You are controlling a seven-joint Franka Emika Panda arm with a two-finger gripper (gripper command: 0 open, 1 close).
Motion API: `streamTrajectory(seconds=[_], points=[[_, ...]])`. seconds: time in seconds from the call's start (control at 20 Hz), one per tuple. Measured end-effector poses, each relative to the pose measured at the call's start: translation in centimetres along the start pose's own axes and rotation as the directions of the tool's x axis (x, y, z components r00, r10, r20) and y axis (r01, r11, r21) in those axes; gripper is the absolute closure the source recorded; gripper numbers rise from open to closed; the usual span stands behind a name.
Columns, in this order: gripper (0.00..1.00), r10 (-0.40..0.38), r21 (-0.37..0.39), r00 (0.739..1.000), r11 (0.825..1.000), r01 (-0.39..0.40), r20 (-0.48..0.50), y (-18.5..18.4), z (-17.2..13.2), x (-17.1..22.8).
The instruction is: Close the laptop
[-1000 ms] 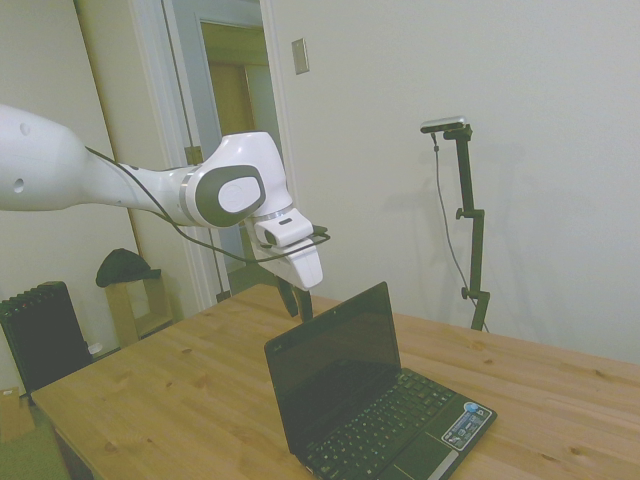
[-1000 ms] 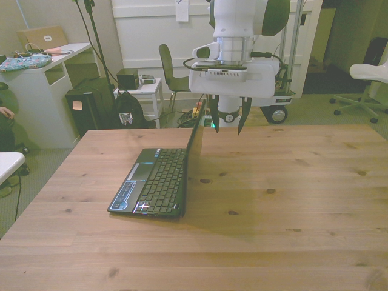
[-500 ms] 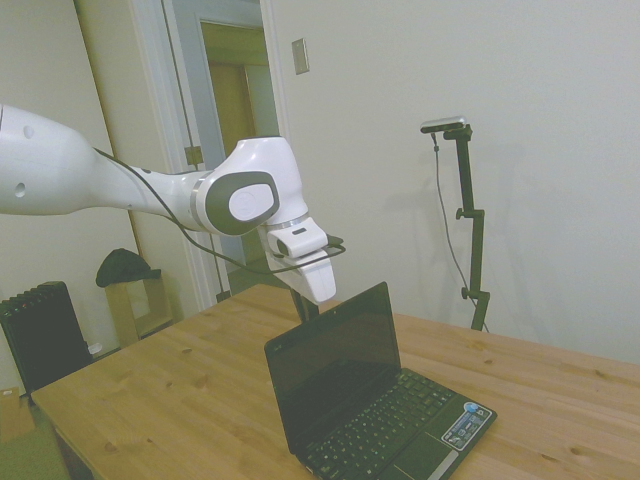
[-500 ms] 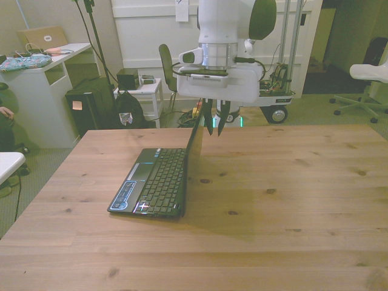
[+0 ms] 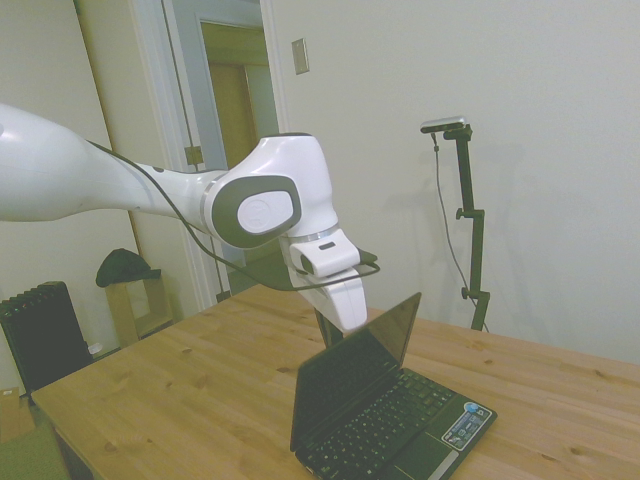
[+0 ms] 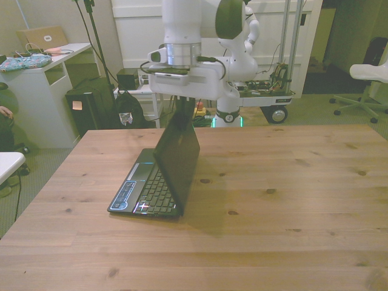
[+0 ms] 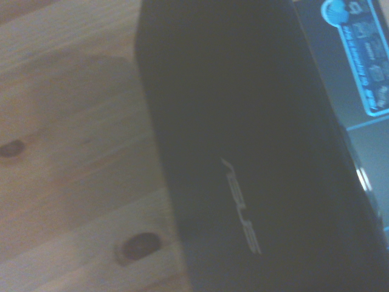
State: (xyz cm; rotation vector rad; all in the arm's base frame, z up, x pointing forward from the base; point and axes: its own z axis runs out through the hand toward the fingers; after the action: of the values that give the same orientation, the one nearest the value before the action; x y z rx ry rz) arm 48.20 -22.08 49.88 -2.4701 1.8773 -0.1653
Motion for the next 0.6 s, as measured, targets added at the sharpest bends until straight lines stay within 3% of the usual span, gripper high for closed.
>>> streamTrajectory(seconds=[0.3,0.6], points=[[1.0,0.06,-0.034,0.998,0.998,-0.06,0.015,6.2,5.0,5.5],[1.0,0.081,-0.073,0.997,0.994,-0.081,-0.006,7.0,11.3,7.9]])
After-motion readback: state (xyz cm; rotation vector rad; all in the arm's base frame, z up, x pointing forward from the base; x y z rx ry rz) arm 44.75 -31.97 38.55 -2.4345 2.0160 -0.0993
